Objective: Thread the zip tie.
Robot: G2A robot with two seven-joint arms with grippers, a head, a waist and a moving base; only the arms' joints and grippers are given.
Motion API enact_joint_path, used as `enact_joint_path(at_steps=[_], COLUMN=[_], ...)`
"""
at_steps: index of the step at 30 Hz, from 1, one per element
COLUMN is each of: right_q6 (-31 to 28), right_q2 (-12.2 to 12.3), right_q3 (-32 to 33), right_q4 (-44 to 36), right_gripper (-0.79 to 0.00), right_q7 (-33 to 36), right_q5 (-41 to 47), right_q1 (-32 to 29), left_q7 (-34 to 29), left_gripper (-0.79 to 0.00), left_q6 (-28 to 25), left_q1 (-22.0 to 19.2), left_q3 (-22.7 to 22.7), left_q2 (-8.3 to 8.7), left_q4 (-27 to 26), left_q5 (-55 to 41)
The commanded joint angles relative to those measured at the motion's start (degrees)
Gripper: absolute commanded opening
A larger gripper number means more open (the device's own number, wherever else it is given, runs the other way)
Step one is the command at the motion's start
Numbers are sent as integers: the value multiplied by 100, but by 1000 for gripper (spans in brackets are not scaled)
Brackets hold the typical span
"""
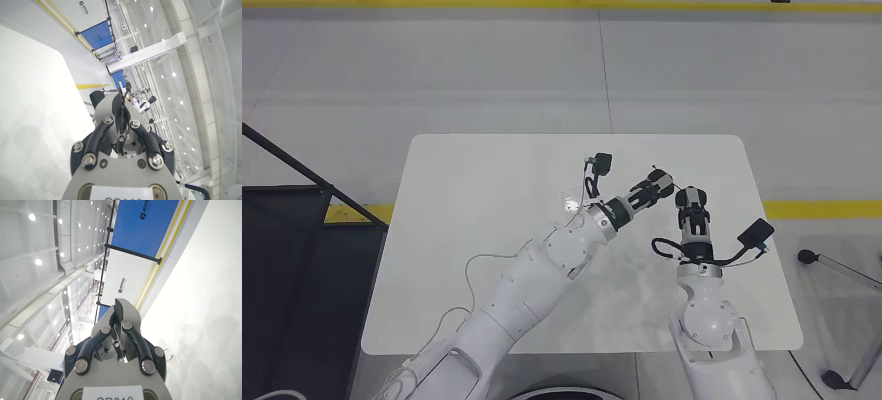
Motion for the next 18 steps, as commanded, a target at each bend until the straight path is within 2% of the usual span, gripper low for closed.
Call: enact_joint_path(at_steps=[1,6,10,18], right_q6=[-2,-17,-22,-36], right_q2=[-5,-20,-31,-51], right_q3=[6,26,41,69], right_q4=[3,16,22,34], right_gripper=[-785,-785,-785,-785], right_q7=[7,12,6,36], right_q5=[-3,-5,-17,-29], right_q1=[-2,-6,-10,-11], left_q7=[-2,1,11,12], left_gripper=[-757,-785,-733,-754], left_q6=[10,28,36,33], left_q1=[1,3,4,9], left_q3=[-8,-30,-50,-95], left_q2=[-7,-25,-38,-60], left_q4=[6,16,24,37], left_q5=[9,24,45,70])
